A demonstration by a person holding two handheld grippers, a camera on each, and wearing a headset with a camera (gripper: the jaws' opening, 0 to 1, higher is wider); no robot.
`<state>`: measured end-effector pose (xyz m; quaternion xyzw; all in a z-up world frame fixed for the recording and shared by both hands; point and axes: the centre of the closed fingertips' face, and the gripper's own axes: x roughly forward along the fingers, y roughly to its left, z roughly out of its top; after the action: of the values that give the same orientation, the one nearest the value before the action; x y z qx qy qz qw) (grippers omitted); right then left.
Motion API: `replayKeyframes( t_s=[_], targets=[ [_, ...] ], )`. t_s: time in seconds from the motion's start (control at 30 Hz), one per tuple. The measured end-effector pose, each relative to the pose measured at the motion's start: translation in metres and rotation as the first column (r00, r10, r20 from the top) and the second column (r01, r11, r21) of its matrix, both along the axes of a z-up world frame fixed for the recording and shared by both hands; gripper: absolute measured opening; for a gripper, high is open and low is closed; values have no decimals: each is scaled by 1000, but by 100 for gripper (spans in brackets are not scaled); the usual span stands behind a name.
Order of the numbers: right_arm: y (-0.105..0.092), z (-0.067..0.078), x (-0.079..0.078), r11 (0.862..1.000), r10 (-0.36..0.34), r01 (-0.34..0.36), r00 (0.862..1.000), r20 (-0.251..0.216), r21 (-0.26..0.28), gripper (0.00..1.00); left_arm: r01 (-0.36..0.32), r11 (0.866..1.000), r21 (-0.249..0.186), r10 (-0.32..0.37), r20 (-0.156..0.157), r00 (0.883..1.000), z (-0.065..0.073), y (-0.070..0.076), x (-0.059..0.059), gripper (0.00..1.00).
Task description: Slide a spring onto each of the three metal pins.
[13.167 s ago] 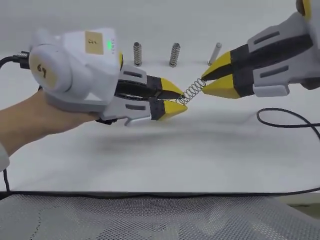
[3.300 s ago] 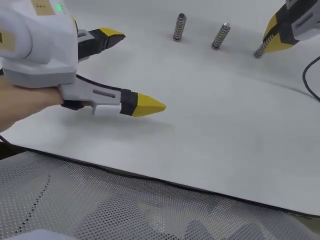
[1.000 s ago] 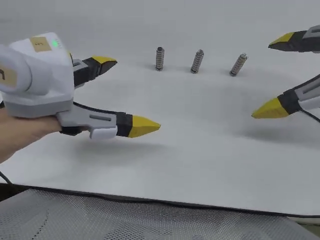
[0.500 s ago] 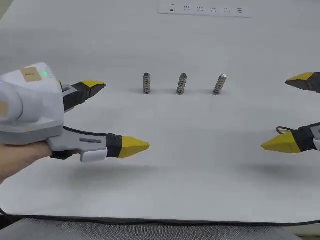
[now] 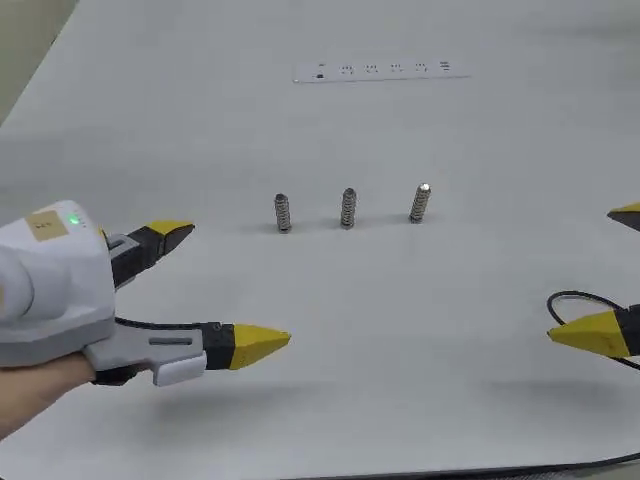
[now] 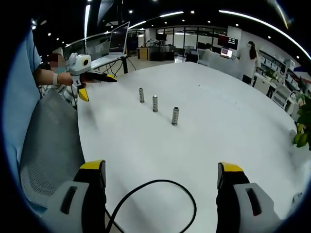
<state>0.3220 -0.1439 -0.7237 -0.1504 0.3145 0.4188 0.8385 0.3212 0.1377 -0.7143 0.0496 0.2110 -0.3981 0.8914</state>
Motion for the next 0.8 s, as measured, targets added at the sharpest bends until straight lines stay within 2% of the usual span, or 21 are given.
replayKeyframes(
  t_s=[0.07, 0.23, 0.3, 0.53, 0.8],
  targets=[
    [3, -1, -6, 1000, -6, 6, 1000, -6, -3, 94, -9, 1000, -13, 9, 12, 1000, 6, 2, 1, 95],
    [12, 1, -21, 998, -36, 35, 999, 5, 55, 94, -30, 1000, -2, 30, 22, 999, 9, 6, 3, 95],
    [16, 1, -26, 997, -41, 41, 999, -1, 61, 94, -35, 999, -4, 35, 32, 999, 12, 7, 2, 95],
    [21, 7, -30, 994, -61, 61, 998, 2, 87, 93, -50, 999, -10, 51, 32, 998, 14, 6, -1, 95],
    [19, 10, -33, 994, -68, 67, 998, 4, 86, 92, -60, 998, -19, 61, 39, 997, 16, 8, -4, 96]
  ],
)
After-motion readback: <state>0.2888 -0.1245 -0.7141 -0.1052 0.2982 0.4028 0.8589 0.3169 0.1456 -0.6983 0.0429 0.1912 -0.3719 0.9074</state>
